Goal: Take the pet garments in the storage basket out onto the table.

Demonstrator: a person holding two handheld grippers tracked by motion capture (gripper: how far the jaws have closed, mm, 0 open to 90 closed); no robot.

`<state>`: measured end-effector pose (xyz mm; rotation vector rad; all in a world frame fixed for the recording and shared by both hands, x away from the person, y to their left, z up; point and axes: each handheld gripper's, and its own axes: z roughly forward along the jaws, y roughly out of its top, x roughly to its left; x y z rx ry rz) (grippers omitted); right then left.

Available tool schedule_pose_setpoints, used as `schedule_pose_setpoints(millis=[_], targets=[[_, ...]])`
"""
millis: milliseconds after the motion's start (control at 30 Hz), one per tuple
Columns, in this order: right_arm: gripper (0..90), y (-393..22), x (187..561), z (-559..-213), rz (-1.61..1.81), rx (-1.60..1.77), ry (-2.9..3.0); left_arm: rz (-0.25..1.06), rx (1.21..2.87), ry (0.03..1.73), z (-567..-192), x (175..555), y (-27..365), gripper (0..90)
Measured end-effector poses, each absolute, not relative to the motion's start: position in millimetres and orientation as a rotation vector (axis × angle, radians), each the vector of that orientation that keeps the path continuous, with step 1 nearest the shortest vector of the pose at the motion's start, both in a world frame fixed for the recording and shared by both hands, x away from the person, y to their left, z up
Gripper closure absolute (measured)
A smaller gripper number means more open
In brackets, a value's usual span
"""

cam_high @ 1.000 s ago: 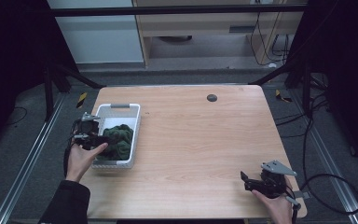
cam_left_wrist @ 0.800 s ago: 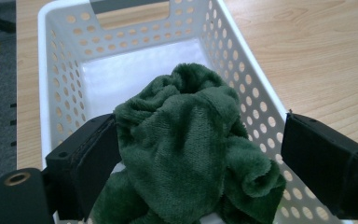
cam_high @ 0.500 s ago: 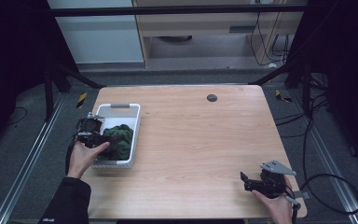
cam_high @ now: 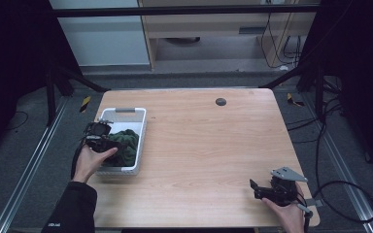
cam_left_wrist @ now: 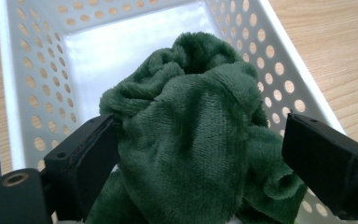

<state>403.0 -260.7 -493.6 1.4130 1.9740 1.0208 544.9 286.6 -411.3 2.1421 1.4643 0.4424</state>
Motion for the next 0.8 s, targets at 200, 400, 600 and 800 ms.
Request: schedule_pose_setpoints(millis=[200, 400, 600, 800], targets=[[6.4, -260.5, 403.3, -493.8, 1.019, 1.411, 1.978, 0.438, 2.182, 1.485, -417.5, 549.7, 284.9, 10.5], [6.0, -260.0, 403.3, -493.7, 1.021, 1.416, 1.989, 0.421, 2.197, 1.506, -423.6, 555.0, 285.6, 14.7], [5.8, -259.7, 403.5, -494.0, 1.019, 1.421, 1.994, 0.401, 2.219, 1.511, -427.2, 556.8, 284.5, 23.0], [5.4, -259.1, 403.6, -494.4, 1.014, 1.419, 2.000, 0.367, 2.261, 1.536, -432.9, 559.1, 284.0, 39.5]])
